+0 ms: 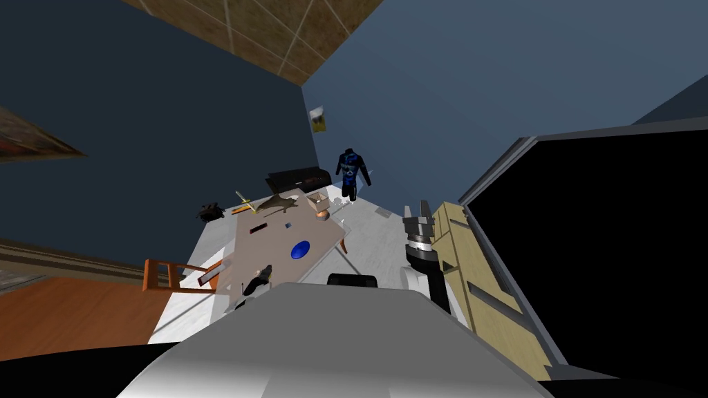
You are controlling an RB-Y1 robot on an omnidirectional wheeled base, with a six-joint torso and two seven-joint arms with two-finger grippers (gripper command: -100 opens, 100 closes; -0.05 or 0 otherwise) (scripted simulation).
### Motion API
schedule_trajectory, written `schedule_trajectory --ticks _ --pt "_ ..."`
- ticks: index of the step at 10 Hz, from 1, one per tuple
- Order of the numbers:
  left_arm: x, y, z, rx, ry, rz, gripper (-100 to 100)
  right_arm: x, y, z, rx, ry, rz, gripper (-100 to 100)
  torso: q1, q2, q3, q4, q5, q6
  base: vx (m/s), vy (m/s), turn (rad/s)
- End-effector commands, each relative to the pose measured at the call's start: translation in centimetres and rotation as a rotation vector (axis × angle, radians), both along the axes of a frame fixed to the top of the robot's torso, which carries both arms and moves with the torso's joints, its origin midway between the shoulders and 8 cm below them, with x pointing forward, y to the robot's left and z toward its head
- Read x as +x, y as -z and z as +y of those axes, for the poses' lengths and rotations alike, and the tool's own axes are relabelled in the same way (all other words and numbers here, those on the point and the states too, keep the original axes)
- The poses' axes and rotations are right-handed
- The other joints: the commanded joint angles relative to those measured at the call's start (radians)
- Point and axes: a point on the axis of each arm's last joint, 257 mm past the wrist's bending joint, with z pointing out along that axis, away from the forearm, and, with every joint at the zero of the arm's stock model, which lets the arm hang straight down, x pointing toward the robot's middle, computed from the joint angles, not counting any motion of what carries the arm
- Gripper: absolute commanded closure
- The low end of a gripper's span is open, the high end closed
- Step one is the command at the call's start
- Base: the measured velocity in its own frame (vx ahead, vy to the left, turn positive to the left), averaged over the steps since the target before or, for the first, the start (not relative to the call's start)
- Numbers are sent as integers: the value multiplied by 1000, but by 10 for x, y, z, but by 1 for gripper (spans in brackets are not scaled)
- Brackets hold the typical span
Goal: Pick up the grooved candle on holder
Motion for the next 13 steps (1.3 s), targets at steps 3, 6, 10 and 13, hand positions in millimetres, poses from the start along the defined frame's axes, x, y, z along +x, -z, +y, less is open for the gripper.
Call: schedule_trajectory --ticks 3,6,10,13 --pt "5 0 -4 4 36 -12 -100 0 0 0 0 0 0 0 0 -4 -2 -1 0 -1 70 21 133" --pt "9 1 -10 7 79 -19 -100 0 0 0 0 0 0 0 -2 -7 -4 -2 -1 0 104 0 97" --pt "4 2 -14 10 115 -41 -100 0 0 0 0 0 0 0 -2 -4 -2 -1 0 1 85 5 129" --pt "2 3 -18 10 147 -43 -100 0 0 0 0 0 0 0 -2 -3 -2 -1 0 1 84 5 117"
